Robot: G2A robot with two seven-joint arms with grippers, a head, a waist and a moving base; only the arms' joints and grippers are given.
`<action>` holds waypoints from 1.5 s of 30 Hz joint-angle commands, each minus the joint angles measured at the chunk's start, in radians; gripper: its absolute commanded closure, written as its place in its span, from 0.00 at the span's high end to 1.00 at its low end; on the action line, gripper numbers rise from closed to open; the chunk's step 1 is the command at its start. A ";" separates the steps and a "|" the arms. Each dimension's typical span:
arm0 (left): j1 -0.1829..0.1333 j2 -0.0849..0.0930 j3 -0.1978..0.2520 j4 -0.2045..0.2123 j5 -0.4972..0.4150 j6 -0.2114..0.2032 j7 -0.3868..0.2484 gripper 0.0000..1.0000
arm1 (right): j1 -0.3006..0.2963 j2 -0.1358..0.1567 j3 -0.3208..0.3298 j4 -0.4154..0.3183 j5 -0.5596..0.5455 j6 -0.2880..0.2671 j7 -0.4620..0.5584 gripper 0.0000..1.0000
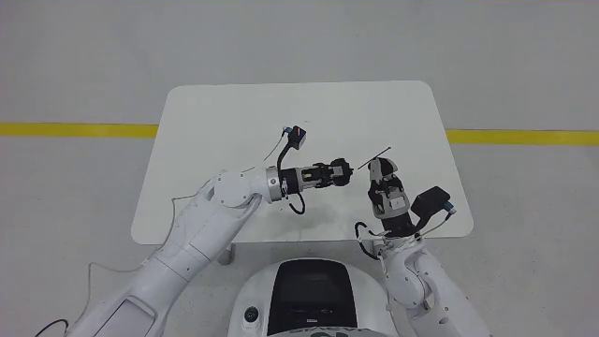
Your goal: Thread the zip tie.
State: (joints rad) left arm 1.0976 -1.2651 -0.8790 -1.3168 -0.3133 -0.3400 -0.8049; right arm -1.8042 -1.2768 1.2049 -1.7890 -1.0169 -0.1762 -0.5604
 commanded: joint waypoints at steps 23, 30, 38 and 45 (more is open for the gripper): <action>0.137 0.011 -0.019 -0.088 0.330 0.044 0.505 0.00 | 0.000 0.000 0.000 0.000 0.000 0.000 0.000 0.00; 0.209 0.035 -0.061 -0.170 0.346 0.017 0.448 0.00 | 0.004 0.000 -0.001 -0.002 0.000 -0.001 0.010 0.00; 0.267 0.056 -0.097 -0.252 0.369 0.007 0.411 0.00 | 0.014 0.006 0.022 -0.007 -0.036 -0.047 0.071 0.00; 0.271 0.060 -0.092 -0.264 0.375 0.007 0.391 0.00 | -0.005 0.010 0.026 -0.001 -0.044 -0.087 0.094 0.00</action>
State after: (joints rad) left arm 1.3691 -1.2054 -0.9707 -1.5807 0.0622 -0.3328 -0.4137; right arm -1.8083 -1.2671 1.2309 -1.7918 -1.0590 -0.2595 -0.4680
